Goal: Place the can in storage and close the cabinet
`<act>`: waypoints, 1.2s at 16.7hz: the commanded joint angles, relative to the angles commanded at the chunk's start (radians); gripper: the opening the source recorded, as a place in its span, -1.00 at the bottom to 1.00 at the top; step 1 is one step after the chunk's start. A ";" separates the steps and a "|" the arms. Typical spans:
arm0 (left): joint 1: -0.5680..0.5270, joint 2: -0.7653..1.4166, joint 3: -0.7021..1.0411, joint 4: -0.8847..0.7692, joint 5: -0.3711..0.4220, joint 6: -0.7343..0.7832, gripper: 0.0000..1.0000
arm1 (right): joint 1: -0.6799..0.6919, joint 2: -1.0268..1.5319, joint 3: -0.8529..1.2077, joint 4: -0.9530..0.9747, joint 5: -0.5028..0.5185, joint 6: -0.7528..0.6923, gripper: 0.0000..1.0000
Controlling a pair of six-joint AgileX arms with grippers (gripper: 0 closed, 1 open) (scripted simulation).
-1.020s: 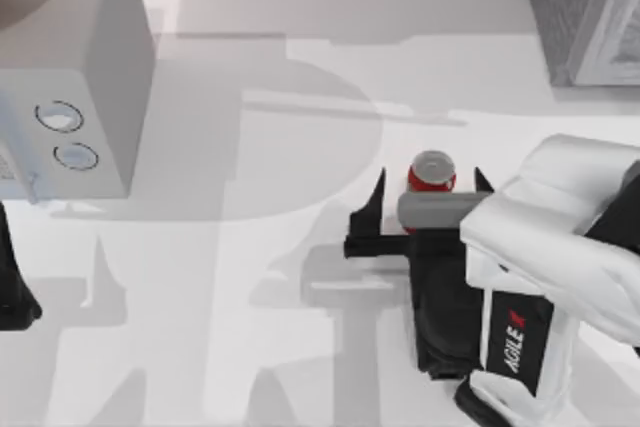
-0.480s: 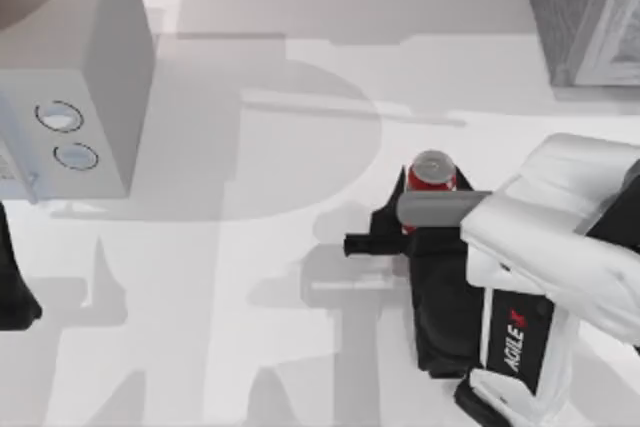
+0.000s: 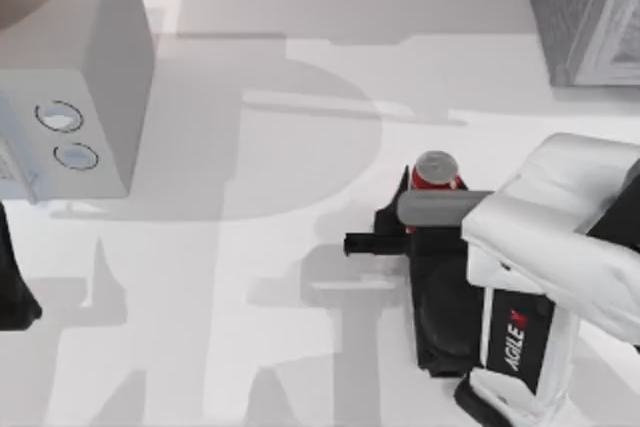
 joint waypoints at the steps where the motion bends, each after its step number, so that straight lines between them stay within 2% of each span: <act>1: 0.000 0.000 0.000 0.000 0.000 0.000 1.00 | 0.000 0.000 0.000 0.000 0.000 0.000 -1.00; 9: 0.000 0.000 0.000 0.000 0.000 0.000 1.00 | 0.002 -0.035 -0.002 -0.035 -0.001 0.002 -1.00; 20: 0.000 0.000 0.000 0.000 0.000 0.000 1.00 | 0.004 -0.551 -0.033 -0.524 -0.006 0.008 -1.00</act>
